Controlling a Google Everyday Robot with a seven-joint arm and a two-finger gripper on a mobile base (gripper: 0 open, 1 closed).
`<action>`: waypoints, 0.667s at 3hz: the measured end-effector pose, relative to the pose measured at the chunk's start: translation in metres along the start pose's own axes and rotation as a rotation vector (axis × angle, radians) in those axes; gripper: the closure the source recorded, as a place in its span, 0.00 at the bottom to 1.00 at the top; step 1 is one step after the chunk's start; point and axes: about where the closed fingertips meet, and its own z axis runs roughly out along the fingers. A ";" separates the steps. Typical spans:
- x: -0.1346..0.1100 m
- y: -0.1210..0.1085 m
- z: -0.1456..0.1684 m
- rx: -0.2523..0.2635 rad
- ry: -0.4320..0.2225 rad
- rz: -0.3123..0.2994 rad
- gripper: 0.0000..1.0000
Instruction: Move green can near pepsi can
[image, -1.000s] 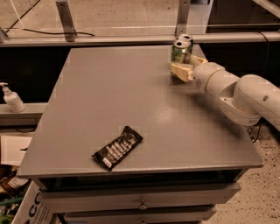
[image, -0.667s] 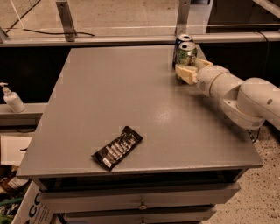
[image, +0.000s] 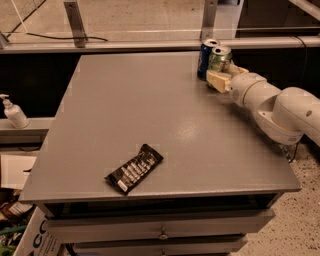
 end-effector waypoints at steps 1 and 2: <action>-0.004 -0.007 0.011 0.010 -0.009 0.004 1.00; -0.002 -0.011 0.015 0.025 -0.004 0.015 0.82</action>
Offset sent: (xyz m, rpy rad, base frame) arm 0.0237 -0.0114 -0.0026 0.0220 0.0111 -0.0526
